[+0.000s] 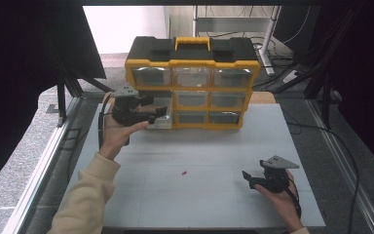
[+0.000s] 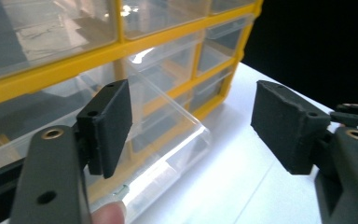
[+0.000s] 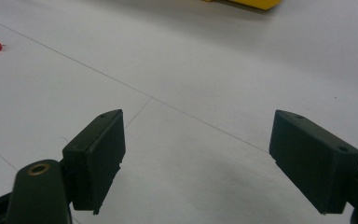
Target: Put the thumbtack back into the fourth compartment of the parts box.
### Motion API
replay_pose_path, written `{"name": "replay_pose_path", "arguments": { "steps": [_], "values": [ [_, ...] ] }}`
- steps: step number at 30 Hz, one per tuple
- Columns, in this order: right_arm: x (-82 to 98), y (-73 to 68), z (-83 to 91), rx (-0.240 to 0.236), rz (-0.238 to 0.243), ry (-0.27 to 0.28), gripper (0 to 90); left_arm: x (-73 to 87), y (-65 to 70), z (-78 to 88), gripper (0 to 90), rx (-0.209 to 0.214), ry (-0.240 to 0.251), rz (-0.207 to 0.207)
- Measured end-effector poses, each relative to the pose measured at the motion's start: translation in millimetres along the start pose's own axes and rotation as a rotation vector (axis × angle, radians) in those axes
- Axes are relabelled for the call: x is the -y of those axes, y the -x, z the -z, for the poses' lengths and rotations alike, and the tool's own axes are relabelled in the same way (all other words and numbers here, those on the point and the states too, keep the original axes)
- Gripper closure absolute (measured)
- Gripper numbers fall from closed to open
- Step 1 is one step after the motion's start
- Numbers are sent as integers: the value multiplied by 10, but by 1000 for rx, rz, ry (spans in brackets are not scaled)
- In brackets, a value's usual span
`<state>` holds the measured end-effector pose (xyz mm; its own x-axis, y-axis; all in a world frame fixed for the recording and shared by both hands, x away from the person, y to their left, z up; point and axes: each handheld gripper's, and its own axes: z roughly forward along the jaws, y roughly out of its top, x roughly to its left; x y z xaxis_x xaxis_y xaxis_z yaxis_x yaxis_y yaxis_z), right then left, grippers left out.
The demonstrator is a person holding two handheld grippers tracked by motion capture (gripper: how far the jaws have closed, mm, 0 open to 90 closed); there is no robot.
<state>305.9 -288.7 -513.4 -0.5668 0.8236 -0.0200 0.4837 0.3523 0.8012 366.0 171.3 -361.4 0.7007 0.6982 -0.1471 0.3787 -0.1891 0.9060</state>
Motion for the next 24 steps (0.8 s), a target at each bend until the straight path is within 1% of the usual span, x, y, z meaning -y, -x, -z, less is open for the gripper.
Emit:
{"name": "replay_pose_path", "arguments": {
  "steps": [1,3,8,12,17,20,22,24],
  "values": [
    [0,0,0,1,2,-1,186,13,16,21,261,14,7,7],
    [0,-3,2,3,3,0,187,43,49,59,247,32,12,5],
    [0,-3,-1,3,3,-1,187,131,133,128,235,63,8,-14],
    [0,-5,1,2,3,-1,187,218,191,162,225,102,10,-8],
    [0,-5,-2,4,6,-1,187,305,297,165,226,113,-6,-36],
    [0,-7,-2,4,7,-2,187,359,355,164,226,111,-17,-50],
    [1,-7,-1,5,7,-1,187,415,408,174,224,95,-16,-63],
    [1,-6,2,7,7,-3,186,479,460,184,223,101,-15,-70]
  ]
}}
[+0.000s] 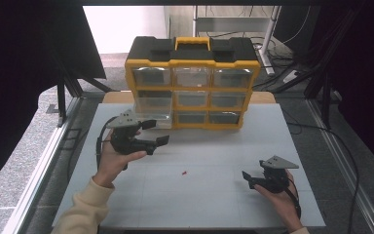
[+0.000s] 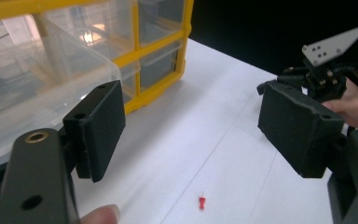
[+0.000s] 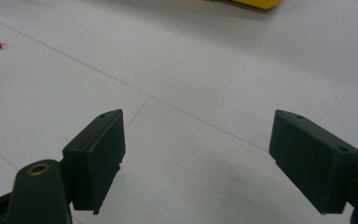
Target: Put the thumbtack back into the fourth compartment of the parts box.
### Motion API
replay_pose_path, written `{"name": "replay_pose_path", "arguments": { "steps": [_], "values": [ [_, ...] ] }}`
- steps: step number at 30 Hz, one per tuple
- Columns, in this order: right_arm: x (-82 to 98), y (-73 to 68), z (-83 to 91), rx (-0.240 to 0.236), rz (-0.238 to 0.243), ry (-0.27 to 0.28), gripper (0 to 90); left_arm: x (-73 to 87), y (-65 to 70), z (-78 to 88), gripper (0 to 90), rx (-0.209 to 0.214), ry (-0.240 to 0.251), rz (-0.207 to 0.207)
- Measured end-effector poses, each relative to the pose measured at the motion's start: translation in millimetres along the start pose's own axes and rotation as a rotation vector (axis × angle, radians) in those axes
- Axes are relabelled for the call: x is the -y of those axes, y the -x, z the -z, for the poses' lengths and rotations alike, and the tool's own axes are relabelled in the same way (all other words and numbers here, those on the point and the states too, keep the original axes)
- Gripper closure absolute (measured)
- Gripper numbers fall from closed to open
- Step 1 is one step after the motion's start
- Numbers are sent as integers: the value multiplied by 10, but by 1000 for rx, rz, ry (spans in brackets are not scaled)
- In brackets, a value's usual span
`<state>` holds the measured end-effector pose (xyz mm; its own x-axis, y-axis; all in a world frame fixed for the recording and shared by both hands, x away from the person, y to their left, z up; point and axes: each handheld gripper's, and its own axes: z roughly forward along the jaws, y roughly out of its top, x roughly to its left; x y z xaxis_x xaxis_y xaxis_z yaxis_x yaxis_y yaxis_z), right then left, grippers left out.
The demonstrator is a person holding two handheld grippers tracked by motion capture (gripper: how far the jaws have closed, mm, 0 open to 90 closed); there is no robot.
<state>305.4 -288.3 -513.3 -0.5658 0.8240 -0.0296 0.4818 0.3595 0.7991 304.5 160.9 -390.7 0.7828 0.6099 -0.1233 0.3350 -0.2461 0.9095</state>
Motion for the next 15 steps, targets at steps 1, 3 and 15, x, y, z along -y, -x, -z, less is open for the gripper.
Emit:
{"name": "replay_pose_path", "arguments": {
  "steps": [1,3,15],
  "values": [
    [0,0,1,0,0,0,187,21,20,-2,223,2,-6,-2],
    [0,-1,-2,0,0,1,186,41,52,-13,219,4,-30,-12],
    [1,-5,4,0,-1,3,186,207,129,-143,225,23,-101,-5]
  ]
}}
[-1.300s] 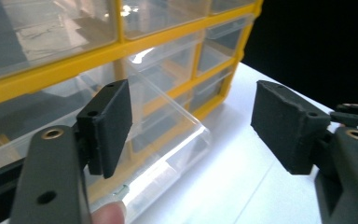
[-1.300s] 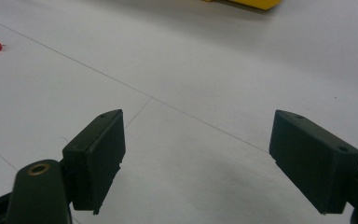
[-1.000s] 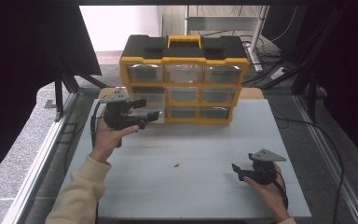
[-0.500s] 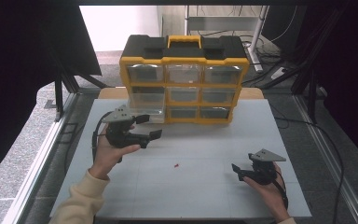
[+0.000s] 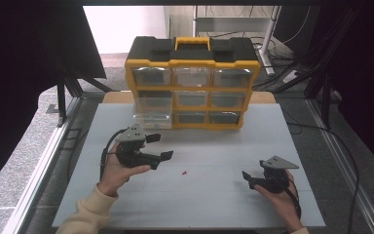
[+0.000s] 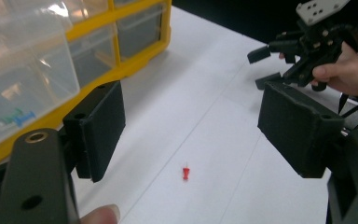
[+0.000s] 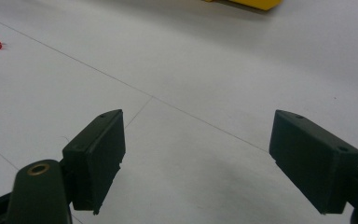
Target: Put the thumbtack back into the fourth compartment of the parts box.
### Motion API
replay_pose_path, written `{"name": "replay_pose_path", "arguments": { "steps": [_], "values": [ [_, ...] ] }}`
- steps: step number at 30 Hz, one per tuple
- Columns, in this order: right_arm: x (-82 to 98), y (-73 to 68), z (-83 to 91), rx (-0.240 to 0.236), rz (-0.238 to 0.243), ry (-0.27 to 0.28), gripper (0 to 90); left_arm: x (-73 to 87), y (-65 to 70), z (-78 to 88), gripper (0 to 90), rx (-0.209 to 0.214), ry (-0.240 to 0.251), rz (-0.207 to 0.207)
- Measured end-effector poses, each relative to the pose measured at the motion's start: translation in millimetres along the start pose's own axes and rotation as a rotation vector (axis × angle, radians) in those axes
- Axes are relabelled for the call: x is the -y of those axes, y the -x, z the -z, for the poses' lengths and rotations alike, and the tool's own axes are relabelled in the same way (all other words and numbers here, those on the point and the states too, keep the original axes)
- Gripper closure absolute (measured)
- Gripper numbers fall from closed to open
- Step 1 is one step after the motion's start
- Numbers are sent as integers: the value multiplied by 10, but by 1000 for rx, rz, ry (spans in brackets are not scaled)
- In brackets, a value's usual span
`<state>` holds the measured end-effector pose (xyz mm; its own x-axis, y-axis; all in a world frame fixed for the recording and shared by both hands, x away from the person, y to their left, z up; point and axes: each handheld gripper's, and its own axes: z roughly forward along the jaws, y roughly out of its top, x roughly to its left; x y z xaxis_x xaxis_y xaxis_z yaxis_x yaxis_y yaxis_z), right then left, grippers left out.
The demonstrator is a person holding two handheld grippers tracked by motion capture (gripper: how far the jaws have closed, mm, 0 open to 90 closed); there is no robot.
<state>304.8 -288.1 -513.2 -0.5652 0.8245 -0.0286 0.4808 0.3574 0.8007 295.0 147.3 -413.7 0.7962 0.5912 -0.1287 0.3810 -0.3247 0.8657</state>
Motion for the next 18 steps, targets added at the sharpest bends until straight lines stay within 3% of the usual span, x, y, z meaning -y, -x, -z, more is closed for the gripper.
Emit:
{"name": "replay_pose_path", "arguments": {
  "steps": [18],
  "values": [
    [-2,2,-1,2,3,3,187,185,39,-342,226,22,-122,6]
  ]
}}
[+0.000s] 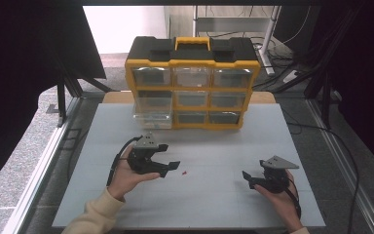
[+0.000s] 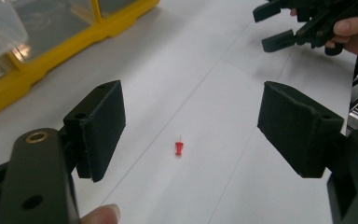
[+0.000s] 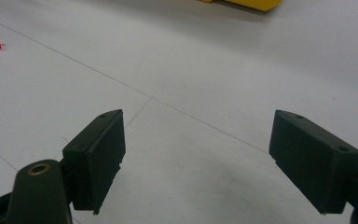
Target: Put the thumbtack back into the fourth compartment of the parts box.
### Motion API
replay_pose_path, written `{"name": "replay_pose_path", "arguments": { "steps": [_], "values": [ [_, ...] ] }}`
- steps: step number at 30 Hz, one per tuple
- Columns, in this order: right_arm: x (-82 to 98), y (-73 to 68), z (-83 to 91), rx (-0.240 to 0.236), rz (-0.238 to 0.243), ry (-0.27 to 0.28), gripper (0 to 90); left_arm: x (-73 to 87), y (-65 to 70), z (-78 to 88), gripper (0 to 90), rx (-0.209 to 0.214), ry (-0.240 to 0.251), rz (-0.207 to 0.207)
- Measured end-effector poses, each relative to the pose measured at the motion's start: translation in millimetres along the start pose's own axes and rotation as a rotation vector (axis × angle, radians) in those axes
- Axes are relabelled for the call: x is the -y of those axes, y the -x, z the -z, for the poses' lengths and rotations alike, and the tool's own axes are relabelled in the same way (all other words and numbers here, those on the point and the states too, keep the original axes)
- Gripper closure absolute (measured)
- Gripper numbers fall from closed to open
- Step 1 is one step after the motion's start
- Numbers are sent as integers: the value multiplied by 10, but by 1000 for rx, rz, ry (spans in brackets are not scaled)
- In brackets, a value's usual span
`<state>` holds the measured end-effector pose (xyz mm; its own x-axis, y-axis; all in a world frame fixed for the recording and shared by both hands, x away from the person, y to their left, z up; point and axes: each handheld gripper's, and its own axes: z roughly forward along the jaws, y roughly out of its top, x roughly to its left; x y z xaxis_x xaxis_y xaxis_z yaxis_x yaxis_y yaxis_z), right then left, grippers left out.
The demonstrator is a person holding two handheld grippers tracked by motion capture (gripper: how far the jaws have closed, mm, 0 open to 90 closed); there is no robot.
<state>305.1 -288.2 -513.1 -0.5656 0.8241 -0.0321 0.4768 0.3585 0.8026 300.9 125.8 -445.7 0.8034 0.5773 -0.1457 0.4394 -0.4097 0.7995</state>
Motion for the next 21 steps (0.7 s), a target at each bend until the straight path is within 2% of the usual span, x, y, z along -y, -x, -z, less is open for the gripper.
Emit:
{"name": "replay_pose_path", "arguments": {
  "steps": [7,12,17,21],
  "values": [
    [-2,-7,5,-1,0,3,187,53,-4,-124,226,8,-41,13],
    [-3,2,3,1,-3,4,188,111,-4,-281,225,5,-102,8],
    [-3,0,-2,2,-1,2,188,156,-5,-434,226,7,-141,20],
    [-3,-2,-3,0,2,3,188,170,-3,-545,229,-1,-176,11]
  ]
}}
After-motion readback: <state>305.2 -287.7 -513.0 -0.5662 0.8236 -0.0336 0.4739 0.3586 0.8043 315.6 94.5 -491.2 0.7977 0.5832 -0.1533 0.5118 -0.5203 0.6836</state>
